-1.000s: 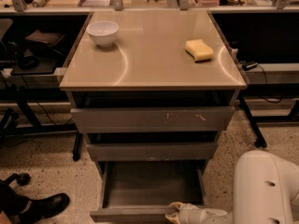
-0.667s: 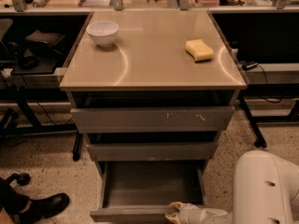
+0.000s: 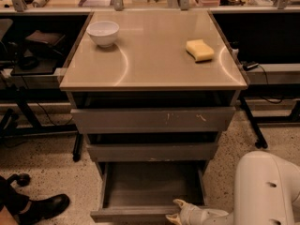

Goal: Open bottom drawer

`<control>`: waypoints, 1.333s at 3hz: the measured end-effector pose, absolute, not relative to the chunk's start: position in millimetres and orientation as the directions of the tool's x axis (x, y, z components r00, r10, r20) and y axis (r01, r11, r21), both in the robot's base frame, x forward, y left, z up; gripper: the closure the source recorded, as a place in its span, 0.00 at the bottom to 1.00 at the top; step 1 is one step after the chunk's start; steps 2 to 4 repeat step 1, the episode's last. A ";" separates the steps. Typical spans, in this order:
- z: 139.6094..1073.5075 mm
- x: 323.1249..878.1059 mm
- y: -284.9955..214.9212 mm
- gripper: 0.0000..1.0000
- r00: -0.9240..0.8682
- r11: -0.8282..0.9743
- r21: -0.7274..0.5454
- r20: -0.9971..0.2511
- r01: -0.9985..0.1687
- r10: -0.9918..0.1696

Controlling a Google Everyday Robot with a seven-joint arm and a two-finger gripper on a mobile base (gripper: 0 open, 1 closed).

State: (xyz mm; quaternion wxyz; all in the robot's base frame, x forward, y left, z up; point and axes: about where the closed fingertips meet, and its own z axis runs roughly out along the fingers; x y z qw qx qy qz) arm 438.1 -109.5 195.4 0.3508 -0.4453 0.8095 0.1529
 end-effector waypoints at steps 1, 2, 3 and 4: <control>195.4 438.1 -109.5 0.00 -0.357 0.557 -0.065 -0.704 -0.828 -0.614; 195.4 438.1 -109.5 0.00 -0.357 0.557 -0.065 -0.704 -0.828 -0.614; 195.4 438.1 -109.5 0.00 -0.357 0.557 -0.065 -0.704 -0.828 -0.614; 195.4 438.1 -109.5 0.00 -0.357 0.557 -0.065 -0.704 -0.828 -0.614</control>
Offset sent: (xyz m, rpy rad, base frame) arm 0.0000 0.0000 0.0000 0.0000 0.0000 0.0000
